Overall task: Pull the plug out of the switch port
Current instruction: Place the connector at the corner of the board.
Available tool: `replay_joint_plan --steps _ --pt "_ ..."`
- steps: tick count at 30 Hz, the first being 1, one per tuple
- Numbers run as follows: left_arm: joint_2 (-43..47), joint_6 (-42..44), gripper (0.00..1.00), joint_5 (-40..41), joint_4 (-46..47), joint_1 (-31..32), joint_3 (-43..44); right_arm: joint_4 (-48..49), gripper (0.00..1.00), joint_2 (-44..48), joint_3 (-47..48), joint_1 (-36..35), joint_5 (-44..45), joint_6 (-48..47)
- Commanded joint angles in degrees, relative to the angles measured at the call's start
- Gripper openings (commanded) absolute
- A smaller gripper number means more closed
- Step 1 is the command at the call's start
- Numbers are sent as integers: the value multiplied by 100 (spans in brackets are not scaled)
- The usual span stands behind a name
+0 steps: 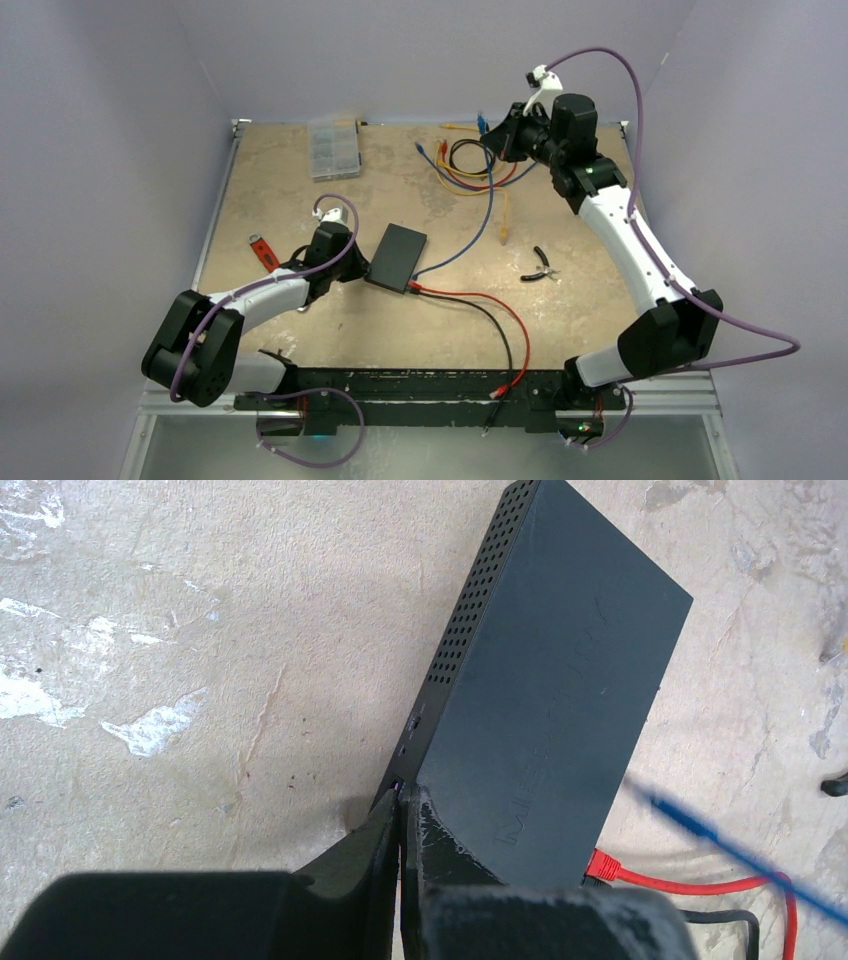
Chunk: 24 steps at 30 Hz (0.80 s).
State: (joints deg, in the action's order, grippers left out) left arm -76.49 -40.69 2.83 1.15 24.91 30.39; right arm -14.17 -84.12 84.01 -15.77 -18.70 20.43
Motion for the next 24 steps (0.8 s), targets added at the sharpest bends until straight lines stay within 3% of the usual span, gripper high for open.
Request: replay_joint_plan --steps 1,6,24 --pt "-217 377 0 308 -968 -40 -266 520 0 -291 438 272 -584 302" --pt "-225 394 0 297 -967 -38 -270 916 0 -744 784 575 -878 663" --pt "-253 410 0 262 -967 -38 -258 1257 0 -3284 3707 1164 -1325 1595"
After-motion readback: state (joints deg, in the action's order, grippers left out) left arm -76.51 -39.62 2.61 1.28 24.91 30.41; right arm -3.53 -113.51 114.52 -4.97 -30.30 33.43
